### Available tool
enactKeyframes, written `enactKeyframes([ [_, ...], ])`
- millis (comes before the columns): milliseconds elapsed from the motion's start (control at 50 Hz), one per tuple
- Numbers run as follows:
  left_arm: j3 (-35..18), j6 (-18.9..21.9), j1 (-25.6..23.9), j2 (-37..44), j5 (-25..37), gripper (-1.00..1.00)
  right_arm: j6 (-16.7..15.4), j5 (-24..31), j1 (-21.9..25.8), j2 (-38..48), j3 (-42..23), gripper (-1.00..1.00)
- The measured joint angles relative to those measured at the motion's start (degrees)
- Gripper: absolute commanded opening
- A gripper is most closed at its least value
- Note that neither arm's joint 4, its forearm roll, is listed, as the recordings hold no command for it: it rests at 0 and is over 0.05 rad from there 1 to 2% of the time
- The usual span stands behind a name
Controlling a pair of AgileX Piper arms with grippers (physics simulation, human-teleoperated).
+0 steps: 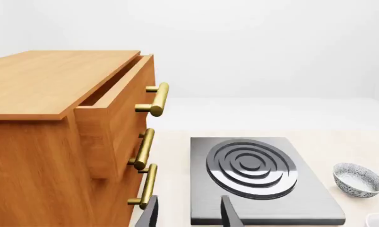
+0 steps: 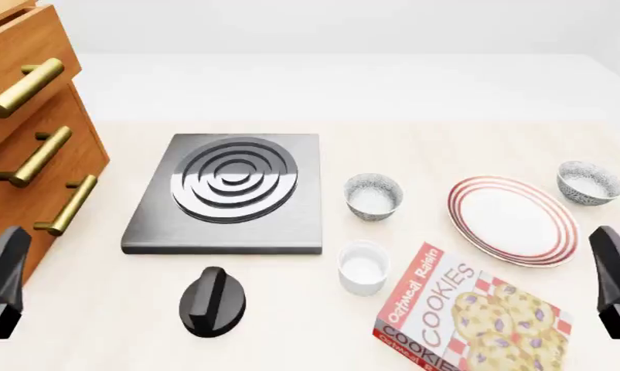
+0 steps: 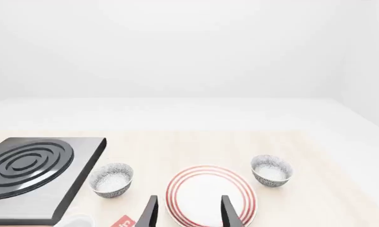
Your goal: Pick the akita bowl next to the plate and place it on the plate.
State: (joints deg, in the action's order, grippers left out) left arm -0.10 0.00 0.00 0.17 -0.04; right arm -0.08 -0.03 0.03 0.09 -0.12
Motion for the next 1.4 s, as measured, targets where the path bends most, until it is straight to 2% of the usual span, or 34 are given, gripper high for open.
enactKeyframes([
  [300,-0.12,0.00,0.00,0.20,-0.05,1.00,-0.45,-0.08,0.05,0.02,-0.25,1.00],
  [820,-0.15,0.00,0.00,0.26,-0.07,1.00,0.68,-1.97,-1.30,3.52,-3.57,1.00],
  [1160,-0.15,0.00,0.00,0.26,-0.07,1.00,0.76,-5.90,-0.66,9.00,-6.90,1.00],
  [1400,-0.15,0.00,0.00,0.26,-0.07,1.00,0.44,-10.59,-0.27,15.24,-8.65,1.00],
])
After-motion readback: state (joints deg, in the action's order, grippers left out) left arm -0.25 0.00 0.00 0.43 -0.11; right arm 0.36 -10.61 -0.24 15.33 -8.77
